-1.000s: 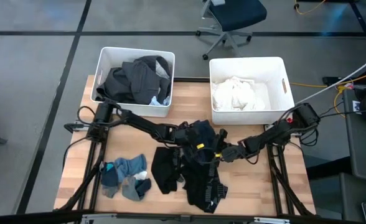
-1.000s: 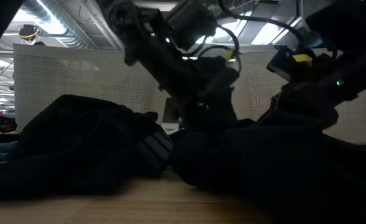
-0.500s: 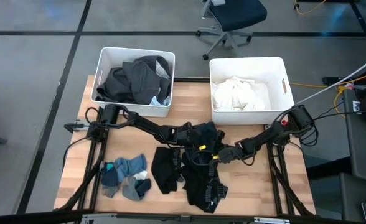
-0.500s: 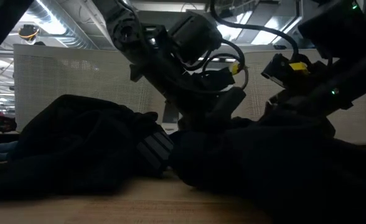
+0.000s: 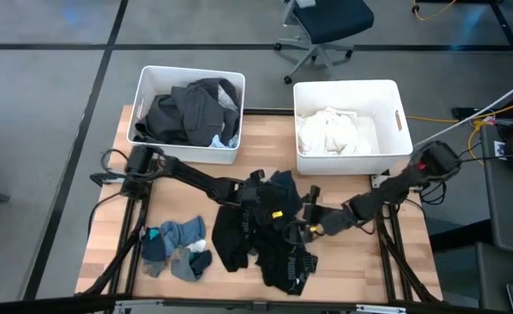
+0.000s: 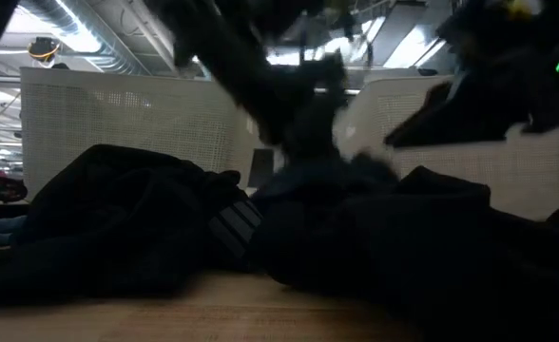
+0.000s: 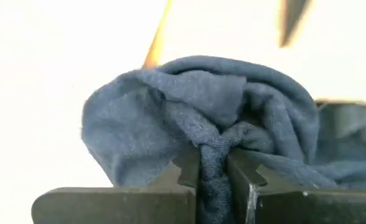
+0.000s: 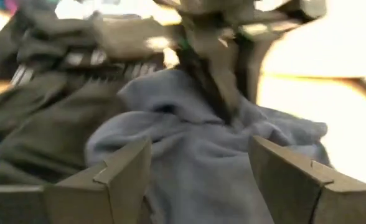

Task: Sort clothes
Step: Put the black short into the left white laundry bin

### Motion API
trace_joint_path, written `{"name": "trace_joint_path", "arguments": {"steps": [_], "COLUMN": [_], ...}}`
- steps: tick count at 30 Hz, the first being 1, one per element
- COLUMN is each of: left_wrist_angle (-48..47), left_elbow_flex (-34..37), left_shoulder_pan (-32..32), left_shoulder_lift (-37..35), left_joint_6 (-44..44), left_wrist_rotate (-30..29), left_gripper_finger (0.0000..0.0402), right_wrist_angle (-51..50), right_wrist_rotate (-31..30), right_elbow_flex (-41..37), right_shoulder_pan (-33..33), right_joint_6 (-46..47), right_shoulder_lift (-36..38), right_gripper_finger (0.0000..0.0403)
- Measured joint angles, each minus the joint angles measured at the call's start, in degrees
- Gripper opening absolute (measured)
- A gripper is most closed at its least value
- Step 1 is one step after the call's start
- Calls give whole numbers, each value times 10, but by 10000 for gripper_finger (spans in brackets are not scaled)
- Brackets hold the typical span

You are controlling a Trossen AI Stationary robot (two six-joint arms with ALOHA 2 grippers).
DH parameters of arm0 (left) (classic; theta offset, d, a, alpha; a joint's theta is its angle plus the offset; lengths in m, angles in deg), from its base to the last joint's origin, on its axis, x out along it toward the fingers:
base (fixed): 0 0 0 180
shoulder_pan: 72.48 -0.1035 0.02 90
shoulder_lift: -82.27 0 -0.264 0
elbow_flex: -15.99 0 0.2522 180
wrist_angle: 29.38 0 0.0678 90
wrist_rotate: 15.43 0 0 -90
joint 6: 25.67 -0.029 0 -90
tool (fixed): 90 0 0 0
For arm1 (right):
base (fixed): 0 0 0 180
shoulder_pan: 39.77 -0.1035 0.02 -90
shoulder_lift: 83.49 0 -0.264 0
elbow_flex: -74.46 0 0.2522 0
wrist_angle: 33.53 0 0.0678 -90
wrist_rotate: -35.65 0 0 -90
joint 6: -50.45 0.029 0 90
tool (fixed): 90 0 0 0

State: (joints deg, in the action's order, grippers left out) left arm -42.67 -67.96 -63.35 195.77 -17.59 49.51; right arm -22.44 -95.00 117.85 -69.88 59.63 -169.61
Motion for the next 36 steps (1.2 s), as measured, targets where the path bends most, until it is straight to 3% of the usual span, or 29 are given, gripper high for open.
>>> {"name": "trace_joint_path", "arguments": {"steps": [8,14,25,31,36], "left_wrist_angle": [-16,-18,2,-3,-47], "left_elbow_flex": [-1,-2,-2,-3,-3], "left_shoulder_pan": [31,41,23,-15,-84], "left_shoulder_lift": [-124,-204,-335,-395,-438], "left_joint_6": [-47,-108,-243,-310,-304], "left_wrist_rotate": [-25,-31,-183,-276,-290], "left_gripper_finger": [30,28,30,41,43], "right_wrist_angle": [-33,-40,-41,-41,-41], "right_wrist_rotate": [-141,-153,-153,-151,-151], "right_elbow_flex": [-1,-1,-2,-2,-2], "right_shoulder_pan": [-46,-44,-44,-44,-44], "right_joint_6": [-8,-5,-2,-1,0], "right_shoulder_lift": [39,35,35,35,35], "right_gripper_finger": [270,270,270,270,270]}}
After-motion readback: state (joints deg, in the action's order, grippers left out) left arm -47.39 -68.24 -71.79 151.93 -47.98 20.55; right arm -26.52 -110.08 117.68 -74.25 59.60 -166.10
